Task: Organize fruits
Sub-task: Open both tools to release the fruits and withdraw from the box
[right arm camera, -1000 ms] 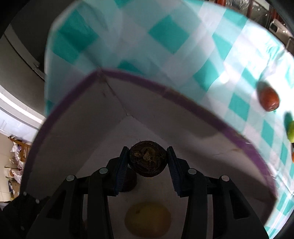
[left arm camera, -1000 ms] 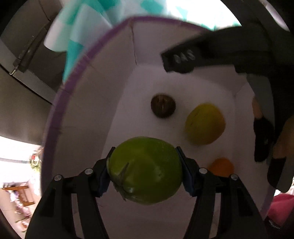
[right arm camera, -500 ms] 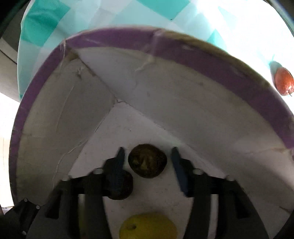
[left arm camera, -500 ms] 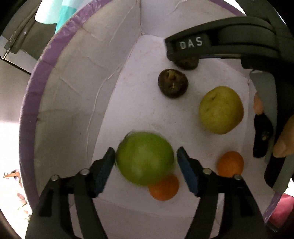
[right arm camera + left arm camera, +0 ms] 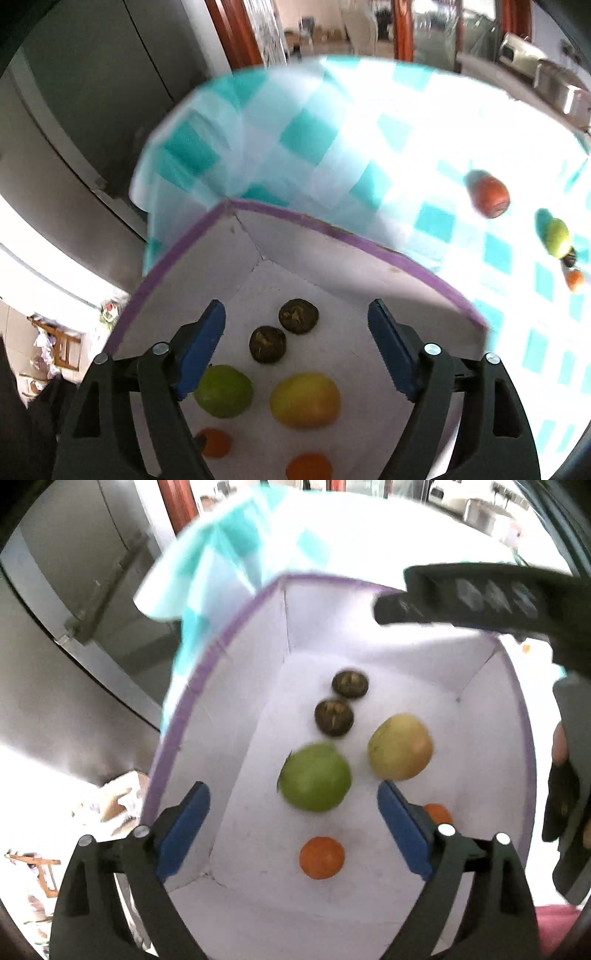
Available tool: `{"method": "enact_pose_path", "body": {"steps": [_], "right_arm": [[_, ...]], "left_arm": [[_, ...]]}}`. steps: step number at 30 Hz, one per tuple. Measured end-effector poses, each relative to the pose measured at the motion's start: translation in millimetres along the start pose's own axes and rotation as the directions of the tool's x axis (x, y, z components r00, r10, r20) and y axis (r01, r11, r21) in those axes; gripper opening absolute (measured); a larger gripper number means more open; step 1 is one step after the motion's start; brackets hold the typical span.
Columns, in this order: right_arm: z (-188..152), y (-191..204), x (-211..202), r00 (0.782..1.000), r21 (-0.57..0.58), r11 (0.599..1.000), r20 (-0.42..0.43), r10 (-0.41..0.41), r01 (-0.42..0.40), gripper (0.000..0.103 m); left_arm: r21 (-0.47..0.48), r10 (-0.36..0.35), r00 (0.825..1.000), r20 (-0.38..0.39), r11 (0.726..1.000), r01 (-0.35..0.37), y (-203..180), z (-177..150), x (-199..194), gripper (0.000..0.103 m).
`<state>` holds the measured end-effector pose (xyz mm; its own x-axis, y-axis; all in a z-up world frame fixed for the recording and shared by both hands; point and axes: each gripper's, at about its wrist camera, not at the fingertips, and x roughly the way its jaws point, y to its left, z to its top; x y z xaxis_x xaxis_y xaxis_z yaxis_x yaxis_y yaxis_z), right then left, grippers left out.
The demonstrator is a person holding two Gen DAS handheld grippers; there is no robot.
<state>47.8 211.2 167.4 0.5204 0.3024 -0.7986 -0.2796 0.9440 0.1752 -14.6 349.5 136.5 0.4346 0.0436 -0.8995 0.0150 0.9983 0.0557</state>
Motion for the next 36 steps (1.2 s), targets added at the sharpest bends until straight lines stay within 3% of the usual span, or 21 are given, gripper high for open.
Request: {"method": "enact_pose_path", "body": {"steps": [4, 7, 14, 18, 23, 28, 36], "right_arm": [[-16, -6, -43, 0.996, -0.034, 0.999, 0.083, -0.014, 0.017, 0.083], [-14, -26, -59, 0.991, -0.012, 1.0, 0.132, -0.013, 0.015, 0.083], [-34, -73, -112, 0.976, -0.002, 1.0, 0.216, 0.007, -0.007, 0.084], [-66, -125, -144, 0.975, -0.028, 0.999, 0.224, -0.011, 0.018, 0.084], [-106, -212, -184, 0.973, 0.032, 0.999, 0.227, -0.049, 0.042, 0.084], [-148, -285, -210, 0.975, 0.086, 0.995, 0.21, -0.071, 0.054, 0.084], [-190, -341, -209, 0.985, 0.16, 0.986, 0.162, -0.068, 0.041, 0.084]], "left_arm": [[-0.015, -0.02, 0.997, 0.08, 1.0, 0.021, -16, 7, -33, 0.096], [-0.007, 0.012, 0.989, 0.145, 1.0, -0.011, -28, 2, -52, 0.101], [-0.042, 0.027, 0.978, 0.206, 0.999, -0.019, -82, -2, -78, 0.101], [-0.041, -0.007, 0.984, 0.18, 0.999, 0.015, -151, -7, -86, 0.101], [0.054, -0.026, 0.985, 0.173, 0.998, 0.016, -254, -26, -91, 0.101], [0.076, -0.047, 0.991, 0.128, 0.996, 0.037, -330, -47, -86, 0.101], [0.132, -0.043, 0.997, 0.064, 0.991, 0.035, -381, -60, -72, 0.101]]}}
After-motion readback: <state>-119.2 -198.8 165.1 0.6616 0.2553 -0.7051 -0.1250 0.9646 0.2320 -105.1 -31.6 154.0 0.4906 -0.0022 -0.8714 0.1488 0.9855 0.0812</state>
